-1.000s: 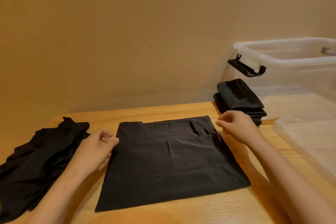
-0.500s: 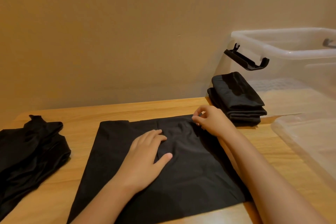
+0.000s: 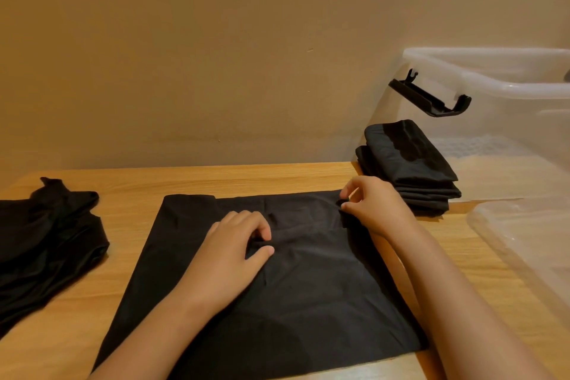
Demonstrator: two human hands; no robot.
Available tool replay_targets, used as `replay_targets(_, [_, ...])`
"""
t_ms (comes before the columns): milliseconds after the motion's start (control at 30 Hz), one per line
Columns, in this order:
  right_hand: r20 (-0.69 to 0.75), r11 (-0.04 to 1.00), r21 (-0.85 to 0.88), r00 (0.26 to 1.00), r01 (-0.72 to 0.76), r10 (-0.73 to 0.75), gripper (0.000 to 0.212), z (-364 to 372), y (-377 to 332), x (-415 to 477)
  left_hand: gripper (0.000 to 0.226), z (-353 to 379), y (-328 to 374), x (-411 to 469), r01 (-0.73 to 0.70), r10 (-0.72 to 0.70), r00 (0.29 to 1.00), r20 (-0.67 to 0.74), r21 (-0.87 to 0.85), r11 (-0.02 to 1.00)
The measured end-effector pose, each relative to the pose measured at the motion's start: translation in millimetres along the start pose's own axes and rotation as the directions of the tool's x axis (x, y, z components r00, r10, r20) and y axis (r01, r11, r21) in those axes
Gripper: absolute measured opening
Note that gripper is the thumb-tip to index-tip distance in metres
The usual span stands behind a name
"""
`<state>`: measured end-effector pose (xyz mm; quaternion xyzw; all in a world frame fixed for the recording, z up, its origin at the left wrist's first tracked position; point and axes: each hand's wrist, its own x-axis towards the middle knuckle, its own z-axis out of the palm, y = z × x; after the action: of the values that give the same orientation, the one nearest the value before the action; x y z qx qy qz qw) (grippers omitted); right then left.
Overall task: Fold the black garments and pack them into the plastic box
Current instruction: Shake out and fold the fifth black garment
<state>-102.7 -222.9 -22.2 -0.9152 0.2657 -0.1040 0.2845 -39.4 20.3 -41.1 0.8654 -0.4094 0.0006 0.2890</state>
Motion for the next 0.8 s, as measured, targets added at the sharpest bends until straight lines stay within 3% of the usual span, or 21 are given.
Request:
replay_targets(67, [0.009,0.994,0.034,0.995,0.100,-0.101,0.002,-4.2,-5.7,-4.2,0.017,-3.7,-0.5,-1.2,0.049,-0.049,0.999,-0.003,-0.017,0.999])
replay_targets(167, [0.267,0.965,0.135,0.930,0.225,-0.254,0.016,-7.4,-22.8,-16.7,0.024,-5.5,0.4,-1.9,0.081,-0.081,0.997,0.002,0.035,0.996])
replay_targets(267, [0.442,0.954,0.032,0.851,0.299,-0.282,0.029,-2.7,-30.4,-23.4,0.018,-6.6,1.1,-0.5,0.056,-0.060,0.997,0.055,0.083,0.995])
replay_targets(433, [0.549,0.951,-0.016,0.798,0.308,-0.249,0.010,-10.8,-29.5,-24.9,0.012,-15.3,0.4,0.4,-0.006,0.002,0.985,0.173,0.023,1.000])
replay_targets(600, [0.626,0.955,0.049,0.736,0.293,-0.258,0.019,-26.8,-24.7,-27.4,0.017,-50.5,-14.6,-12.6,0.080,-0.095,0.962,0.255,0.067,0.995])
replay_targets(733, [0.673,0.949,0.059,0.689,0.311,-0.268,0.023,-38.7,-24.5,-32.8,0.015,-78.4,-37.8,-47.6,0.125,-0.158,0.963,0.219,0.159,0.979])
replay_targets(800, [0.688,0.943,0.055,0.672,0.327,-0.273,0.025,-43.7,-26.3,-37.6,0.026,-86.3,-47.7,-72.7,0.089,-0.126,0.973,0.192,0.189,0.978])
